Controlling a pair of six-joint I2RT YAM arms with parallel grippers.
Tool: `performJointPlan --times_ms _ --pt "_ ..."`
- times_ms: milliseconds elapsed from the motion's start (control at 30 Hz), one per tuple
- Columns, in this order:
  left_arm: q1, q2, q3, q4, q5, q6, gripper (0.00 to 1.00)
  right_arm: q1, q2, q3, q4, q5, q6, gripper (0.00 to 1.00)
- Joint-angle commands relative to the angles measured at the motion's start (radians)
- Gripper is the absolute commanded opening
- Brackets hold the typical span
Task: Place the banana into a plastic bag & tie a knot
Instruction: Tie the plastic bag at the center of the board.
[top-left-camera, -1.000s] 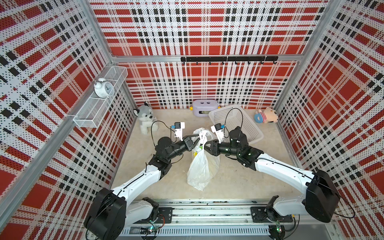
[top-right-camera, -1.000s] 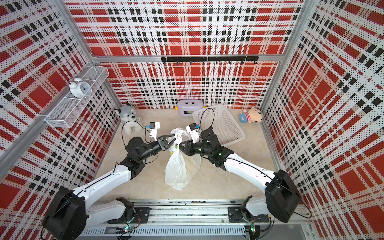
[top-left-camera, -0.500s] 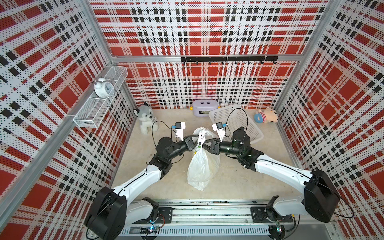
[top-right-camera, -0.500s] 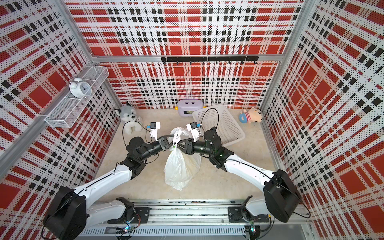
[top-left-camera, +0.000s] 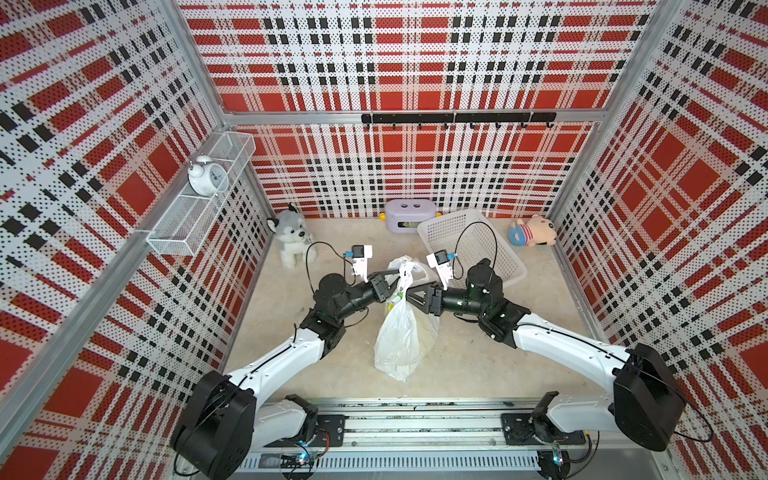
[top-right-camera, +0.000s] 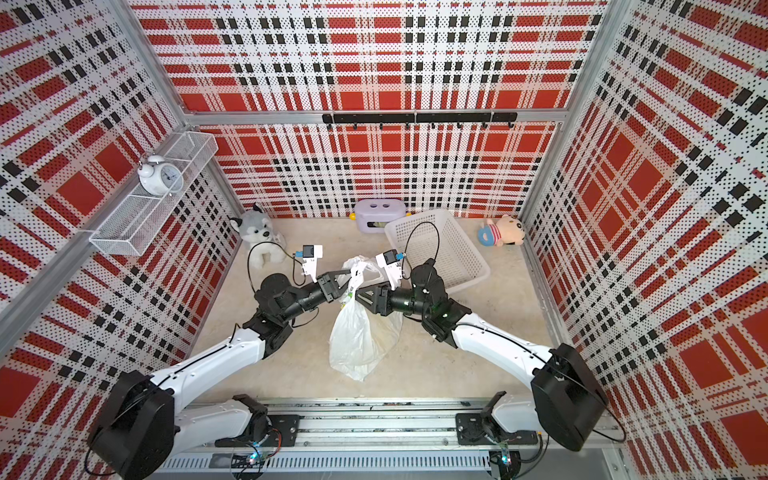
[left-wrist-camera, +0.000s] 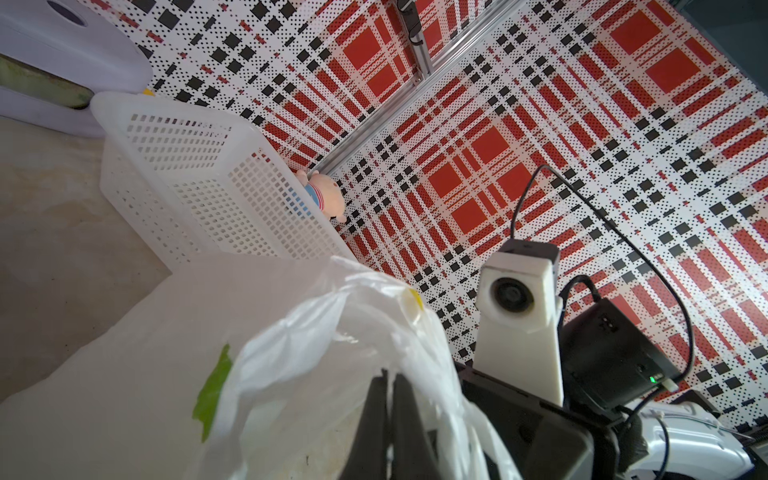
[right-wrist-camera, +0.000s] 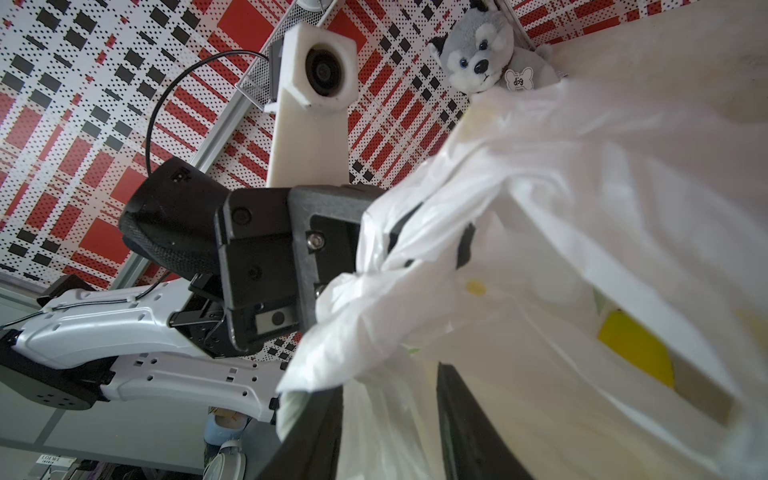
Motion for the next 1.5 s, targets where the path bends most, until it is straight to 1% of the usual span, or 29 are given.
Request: performJointPlan --times_ms 0,167,300,467,767,933,967,1000,1067,1100,1267,1467 --pt "-0.009 0.001 -0.004 0.023 -0.009 0.024 0.00 -0.003 0.021 0.049 0.055 -0.024 0.025 0.41" --pt "-0.009 0.000 -0.004 0.015 -0.017 0.033 0.00 -0.003 0.029 0.047 0.084 -0.042 0.041 0.46" --pt "-0.011 0.007 -0.003 0.012 -0.019 0.037 0.00 -0.003 0.028 0.054 0.068 -0.022 0.048 0.46" --pt "-0.012 0.007 0.000 0.011 -0.015 0.038 0.00 -0.027 0.052 0.054 0.054 0.015 0.105 0.41" --pt "-0.012 0.004 -0.005 0.010 -0.017 0.038 0.00 -0.031 0.043 0.065 0.058 0.018 0.126 0.33" --pt "-0.012 0.007 -0.004 0.010 -0.016 0.038 0.00 -0.032 0.028 0.065 0.091 0.006 0.154 0.31" --pt "-0.012 0.008 -0.004 0.010 -0.016 0.038 0.00 -0.032 0.026 0.067 0.090 0.007 0.154 0.28" --pt "-0.012 0.008 -0.004 0.010 -0.015 0.038 0.00 -0.032 0.024 0.070 0.087 0.008 0.154 0.22" --pt "-0.012 0.006 -0.004 0.010 -0.017 0.038 0.00 -0.032 0.024 0.069 0.080 0.010 0.152 0.07" --pt "-0.011 0.005 -0.004 0.010 -0.018 0.038 0.00 -0.032 0.023 0.067 0.079 0.012 0.153 0.01" --pt "-0.010 0.000 -0.005 0.010 -0.020 0.038 0.00 -0.032 -0.010 0.040 0.046 0.028 0.139 0.00" --pt "0.013 -0.018 -0.007 -0.005 -0.016 0.043 0.00 -0.038 -0.108 -0.011 -0.097 0.061 0.090 0.00"
